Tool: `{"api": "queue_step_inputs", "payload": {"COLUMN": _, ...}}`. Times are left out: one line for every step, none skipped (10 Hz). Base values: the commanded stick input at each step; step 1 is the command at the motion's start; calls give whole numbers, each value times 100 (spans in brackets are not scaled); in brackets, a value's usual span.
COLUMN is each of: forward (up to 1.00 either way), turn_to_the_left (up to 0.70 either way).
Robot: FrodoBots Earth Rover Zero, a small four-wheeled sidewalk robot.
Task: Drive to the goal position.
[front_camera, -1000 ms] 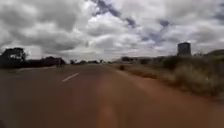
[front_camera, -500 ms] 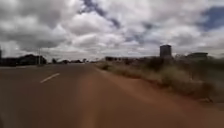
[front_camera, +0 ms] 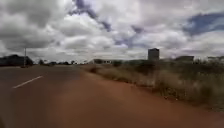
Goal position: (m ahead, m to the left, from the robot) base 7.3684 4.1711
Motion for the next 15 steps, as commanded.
{"api": "queue_step_inputs", "payload": {"forward": 85, "turn_to_the_left": 0}}
{"api": "queue_step_inputs", "payload": {"forward": 85, "turn_to_the_left": 0}}
{"api": "queue_step_inputs", "payload": {"forward": 85, "turn_to_the_left": 0}}
{"api": "queue_step_inputs", "payload": {"forward": 85, "turn_to_the_left": 0}}
{"api": "queue_step_inputs", "payload": {"forward": 85, "turn_to_the_left": 0}}
{"api": "queue_step_inputs", "payload": {"forward": 85, "turn_to_the_left": 0}}
{"api": "queue_step_inputs", "payload": {"forward": 85, "turn_to_the_left": 0}}
{"api": "queue_step_inputs", "payload": {"forward": 85, "turn_to_the_left": 0}}
{"api": "queue_step_inputs", "payload": {"forward": 85, "turn_to_the_left": 0}}
{"api": "queue_step_inputs", "payload": {"forward": 85, "turn_to_the_left": 0}}
{"api": "queue_step_inputs", "payload": {"forward": 85, "turn_to_the_left": 0}}
{"api": "queue_step_inputs", "payload": {"forward": 85, "turn_to_the_left": 0}}
{"api": "queue_step_inputs", "payload": {"forward": 85, "turn_to_the_left": 0}}
{"api": "queue_step_inputs", "payload": {"forward": 85, "turn_to_the_left": 0}}
{"api": "queue_step_inputs", "payload": {"forward": 85, "turn_to_the_left": 0}}
